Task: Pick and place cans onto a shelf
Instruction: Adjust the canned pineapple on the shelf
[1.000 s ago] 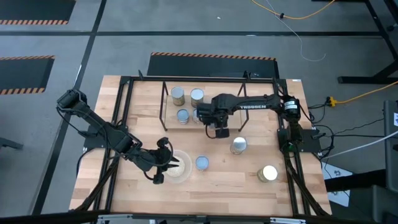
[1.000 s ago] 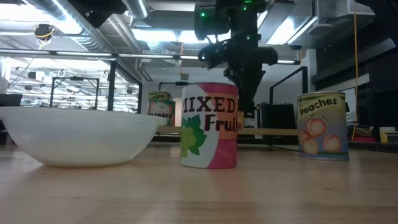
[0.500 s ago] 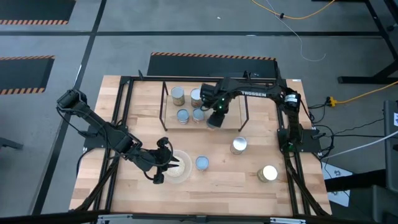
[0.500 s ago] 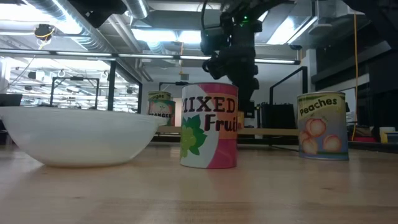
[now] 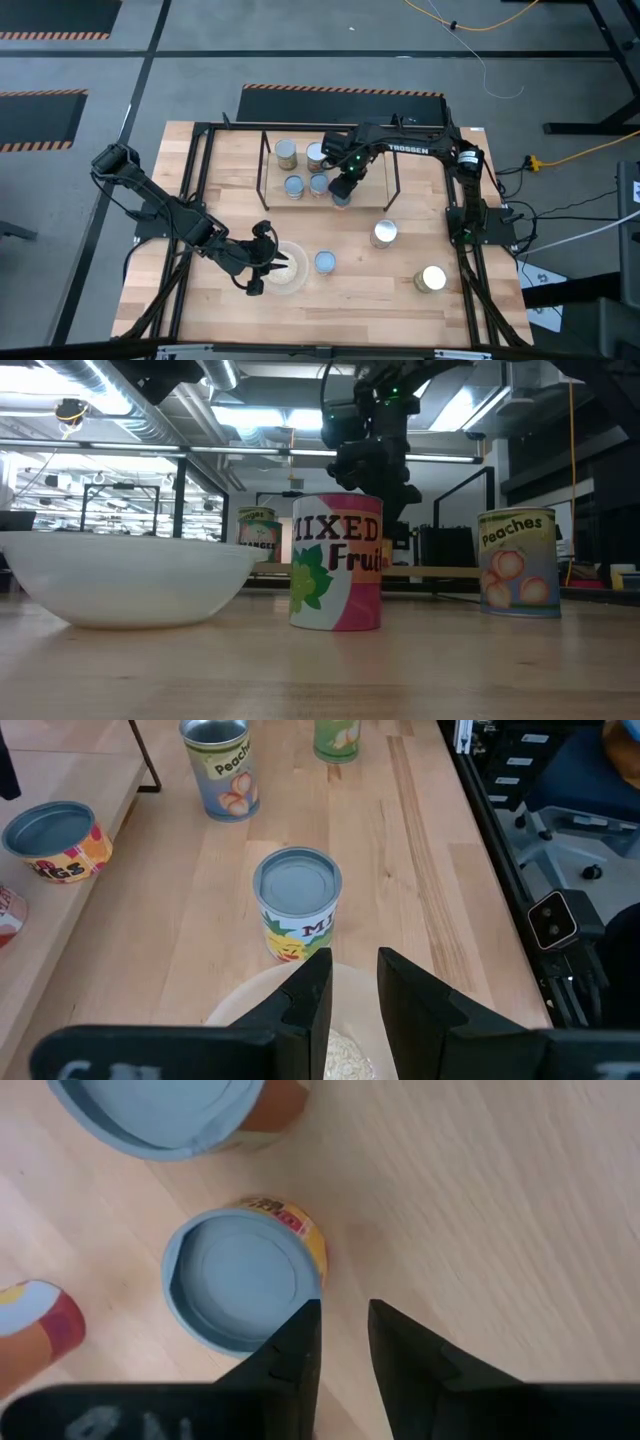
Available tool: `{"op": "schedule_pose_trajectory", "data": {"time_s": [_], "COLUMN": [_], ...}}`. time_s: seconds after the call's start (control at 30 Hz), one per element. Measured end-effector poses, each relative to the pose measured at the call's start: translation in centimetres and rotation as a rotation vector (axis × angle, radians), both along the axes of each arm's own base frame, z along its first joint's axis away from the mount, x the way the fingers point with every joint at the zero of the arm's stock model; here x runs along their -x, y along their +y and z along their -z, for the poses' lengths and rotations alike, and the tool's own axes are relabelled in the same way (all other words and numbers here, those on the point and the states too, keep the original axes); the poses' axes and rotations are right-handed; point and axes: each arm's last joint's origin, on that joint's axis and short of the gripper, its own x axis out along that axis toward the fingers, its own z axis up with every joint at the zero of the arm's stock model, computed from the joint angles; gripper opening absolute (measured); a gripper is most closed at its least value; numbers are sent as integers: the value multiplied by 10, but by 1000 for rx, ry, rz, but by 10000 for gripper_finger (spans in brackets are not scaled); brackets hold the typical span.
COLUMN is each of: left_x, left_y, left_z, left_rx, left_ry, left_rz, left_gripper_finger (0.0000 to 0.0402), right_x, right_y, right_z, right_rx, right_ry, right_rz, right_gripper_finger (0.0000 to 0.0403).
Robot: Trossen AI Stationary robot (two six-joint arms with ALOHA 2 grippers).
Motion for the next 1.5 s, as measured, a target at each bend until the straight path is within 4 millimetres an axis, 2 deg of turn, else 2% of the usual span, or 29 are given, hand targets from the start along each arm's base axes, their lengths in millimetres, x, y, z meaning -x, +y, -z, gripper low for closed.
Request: {"op": "schedule_pose_trajectory", "data": {"time_s": [0.57,0.83,0.97,1.1,1.3,1.5], "left_x": [0,0,0,0,0,0], "left_y": [0,0,0,0,0,0], "left_z": [0,0,0,0,0,0], "left_rx": [0,-5,-7,-7,-8,-8], "left_ry": [0,2,2,2,2,2], "left_rz": [0,3,4,4,3,3], "left_gripper_finger": [76,76,76,76,76,76], "right_x": [-4,0,1,2,1,2], "right_y": [8,10,10,11,10,5], "right_z": [2,25,27,28,28,28], "right_rx": [0,-7,-12,-6,12,36], "right_ry": [3,18,25,18,-4,-42], "right_rz": [-2,-5,-11,-61,-184,-388], "right_gripper_finger": [90,90,90,78,16,16]}}
